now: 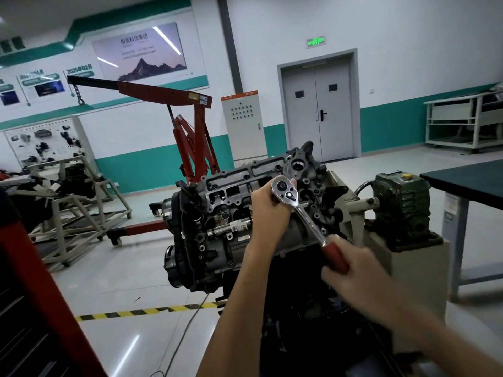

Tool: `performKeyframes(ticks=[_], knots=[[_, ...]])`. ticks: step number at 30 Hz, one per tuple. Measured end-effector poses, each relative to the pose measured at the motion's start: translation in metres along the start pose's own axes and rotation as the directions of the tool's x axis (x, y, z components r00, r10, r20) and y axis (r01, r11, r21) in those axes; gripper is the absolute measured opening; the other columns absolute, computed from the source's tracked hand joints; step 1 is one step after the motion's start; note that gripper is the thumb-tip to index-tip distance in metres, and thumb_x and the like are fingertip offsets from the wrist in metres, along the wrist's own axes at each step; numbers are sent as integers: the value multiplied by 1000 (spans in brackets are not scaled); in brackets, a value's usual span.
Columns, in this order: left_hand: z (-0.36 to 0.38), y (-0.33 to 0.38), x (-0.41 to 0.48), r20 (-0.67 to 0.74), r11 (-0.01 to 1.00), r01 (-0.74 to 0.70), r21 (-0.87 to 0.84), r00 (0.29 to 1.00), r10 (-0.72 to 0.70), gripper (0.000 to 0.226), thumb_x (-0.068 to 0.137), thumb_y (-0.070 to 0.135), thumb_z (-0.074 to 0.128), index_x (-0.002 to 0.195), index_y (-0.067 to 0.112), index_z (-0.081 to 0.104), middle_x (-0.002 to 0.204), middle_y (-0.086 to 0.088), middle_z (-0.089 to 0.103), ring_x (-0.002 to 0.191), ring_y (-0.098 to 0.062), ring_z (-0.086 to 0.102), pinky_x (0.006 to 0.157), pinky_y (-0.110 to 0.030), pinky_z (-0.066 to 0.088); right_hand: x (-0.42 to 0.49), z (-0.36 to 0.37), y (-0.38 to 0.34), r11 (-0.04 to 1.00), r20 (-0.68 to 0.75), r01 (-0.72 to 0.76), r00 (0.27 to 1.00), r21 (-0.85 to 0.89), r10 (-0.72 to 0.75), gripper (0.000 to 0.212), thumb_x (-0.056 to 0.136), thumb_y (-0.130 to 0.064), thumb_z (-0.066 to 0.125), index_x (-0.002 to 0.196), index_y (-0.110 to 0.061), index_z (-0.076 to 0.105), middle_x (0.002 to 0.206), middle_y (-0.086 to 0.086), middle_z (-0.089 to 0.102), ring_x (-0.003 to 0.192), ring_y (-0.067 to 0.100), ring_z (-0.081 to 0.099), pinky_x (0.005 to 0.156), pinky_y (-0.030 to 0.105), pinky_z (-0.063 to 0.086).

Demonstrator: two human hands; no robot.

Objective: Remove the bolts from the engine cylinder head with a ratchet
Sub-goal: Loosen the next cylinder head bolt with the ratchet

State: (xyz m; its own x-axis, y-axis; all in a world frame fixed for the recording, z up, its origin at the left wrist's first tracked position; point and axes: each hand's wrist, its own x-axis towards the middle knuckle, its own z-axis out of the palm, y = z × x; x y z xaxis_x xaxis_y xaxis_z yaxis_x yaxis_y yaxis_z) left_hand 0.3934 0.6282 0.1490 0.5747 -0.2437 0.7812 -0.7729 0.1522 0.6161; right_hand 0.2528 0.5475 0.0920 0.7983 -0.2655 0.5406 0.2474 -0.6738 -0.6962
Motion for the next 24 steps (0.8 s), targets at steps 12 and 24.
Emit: performKeyframes(ticks=[12,24], knots=[[-7,-5,9,105,999,27,26,994,-30,49,88,3,62,52,24,38,46,16,36,50,-3,29,52,-23,28,14,-33,1,990,209,38,978,-134,-9,33,72,5,65,75,-26,54,56,-3,51,44,4,49,46,14,42],[6,-5,3,-37,1000,14,-26,999,-15,46,90,9,64,55,33,45,49,18,42,56,-3,34,54,-25,32,-12,44,-16,981,-139,-98,983,168,122,31,73,1,66,71,-24,47,50,-6,45,40,0,44,39,6,32]])
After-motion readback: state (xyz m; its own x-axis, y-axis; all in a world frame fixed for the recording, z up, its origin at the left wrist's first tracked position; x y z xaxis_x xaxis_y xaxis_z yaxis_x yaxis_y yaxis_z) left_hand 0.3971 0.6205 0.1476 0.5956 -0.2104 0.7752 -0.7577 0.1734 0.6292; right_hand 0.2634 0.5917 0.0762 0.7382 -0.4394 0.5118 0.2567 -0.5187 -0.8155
